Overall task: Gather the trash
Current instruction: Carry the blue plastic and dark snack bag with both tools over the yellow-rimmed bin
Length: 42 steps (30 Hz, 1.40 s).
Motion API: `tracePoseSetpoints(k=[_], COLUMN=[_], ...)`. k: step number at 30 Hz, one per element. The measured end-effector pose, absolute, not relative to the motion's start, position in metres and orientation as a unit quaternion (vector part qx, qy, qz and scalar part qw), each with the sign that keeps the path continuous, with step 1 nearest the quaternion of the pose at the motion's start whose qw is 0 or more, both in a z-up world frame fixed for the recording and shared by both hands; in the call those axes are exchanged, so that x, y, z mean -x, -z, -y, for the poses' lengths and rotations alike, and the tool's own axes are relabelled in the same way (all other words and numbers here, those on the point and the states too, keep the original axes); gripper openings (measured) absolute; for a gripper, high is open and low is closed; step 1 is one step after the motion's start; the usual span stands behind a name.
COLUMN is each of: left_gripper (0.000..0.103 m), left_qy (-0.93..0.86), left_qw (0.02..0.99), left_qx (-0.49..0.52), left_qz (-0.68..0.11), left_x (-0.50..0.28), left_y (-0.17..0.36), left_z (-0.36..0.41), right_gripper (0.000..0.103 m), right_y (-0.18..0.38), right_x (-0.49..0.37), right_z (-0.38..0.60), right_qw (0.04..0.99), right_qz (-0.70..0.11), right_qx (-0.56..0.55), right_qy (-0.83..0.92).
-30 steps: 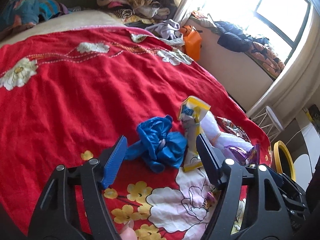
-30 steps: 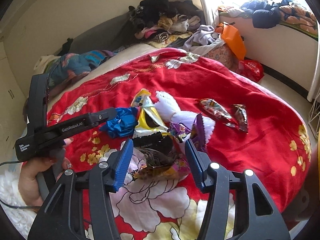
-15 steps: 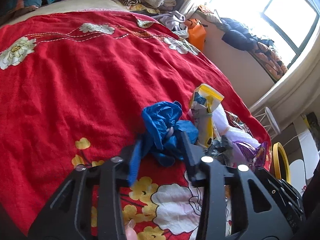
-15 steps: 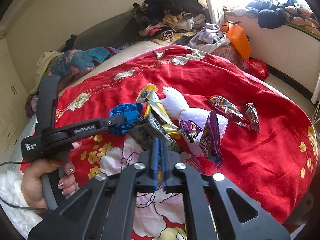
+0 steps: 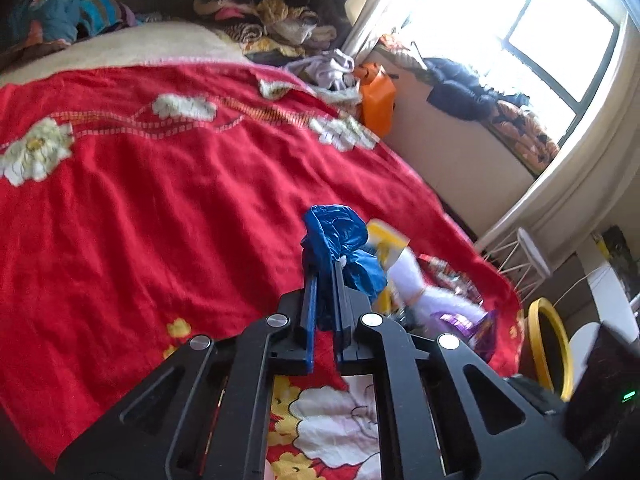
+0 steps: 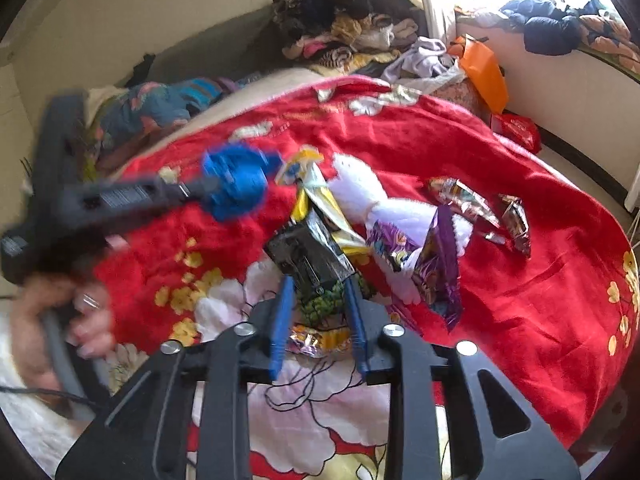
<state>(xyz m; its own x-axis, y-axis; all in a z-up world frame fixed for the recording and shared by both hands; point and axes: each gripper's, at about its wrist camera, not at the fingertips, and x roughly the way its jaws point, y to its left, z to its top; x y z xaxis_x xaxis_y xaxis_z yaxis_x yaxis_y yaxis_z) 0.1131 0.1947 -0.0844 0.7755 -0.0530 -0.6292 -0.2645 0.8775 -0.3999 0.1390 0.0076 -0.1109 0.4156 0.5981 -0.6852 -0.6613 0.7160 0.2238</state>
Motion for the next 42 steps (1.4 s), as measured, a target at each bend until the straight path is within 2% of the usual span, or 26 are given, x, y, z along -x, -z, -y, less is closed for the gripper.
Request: tracePoseSetpoints(k=[2, 4, 9, 11, 12, 16, 30, 42], left_gripper=[0.003, 0.003, 0.004, 0.004, 0.004, 0.004, 0.004, 0.004], left_qy=[-0.057, -0.052, -0.043, -0.040, -0.039, -0.032, 0.010, 0.059], left_qw=[0.915, 0.917, 0.923, 0.925, 0.926, 0.928, 0.937, 0.938], left_qx=[0.243, 0.247, 0.246, 0.246, 0.245, 0.242, 0.222, 0.189], left_qz=[-0.318, -0.310, -0.292, -0.288, -0.286, -0.280, -0.270, -0.286], left_x=[-0.111, -0.110, -0.107, -0.107, -0.107, -0.108, -0.108, -0.113], left_y=[0.075, 0.067, 0.050, 0.046, 0.043, 0.037, 0.018, 0.019], left_z=[-0.195, -0.196, -0.191, -0.189, -0.188, -0.184, -0.152, -0.105], right_gripper=[0.032, 0.044, 0.045, 0.042, 0.031, 0.018, 0.017, 0.017], right_y=[0.115, 0.120, 0.133, 0.136, 0.137, 0.129, 0.059, 0.039], right_x=[-0.140, -0.142, -0.148, -0.148, -0.147, -0.139, -0.142, -0.152], right_z=[-0.015, -0.022, -0.037, -0.041, -0.042, -0.040, 0.047, 0.121], right_qw=[0.843, 0.841, 0.831, 0.827, 0.825, 0.826, 0.864, 0.896], right_qz=[-0.389, -0.391, -0.410, -0.412, -0.412, -0.397, -0.330, -0.301], right_qx=[0.062, 0.075, 0.084, 0.088, 0.089, 0.076, -0.053, -0.097], right_qy=[-0.368, -0.365, -0.366, -0.373, -0.377, -0.393, -0.376, -0.311])
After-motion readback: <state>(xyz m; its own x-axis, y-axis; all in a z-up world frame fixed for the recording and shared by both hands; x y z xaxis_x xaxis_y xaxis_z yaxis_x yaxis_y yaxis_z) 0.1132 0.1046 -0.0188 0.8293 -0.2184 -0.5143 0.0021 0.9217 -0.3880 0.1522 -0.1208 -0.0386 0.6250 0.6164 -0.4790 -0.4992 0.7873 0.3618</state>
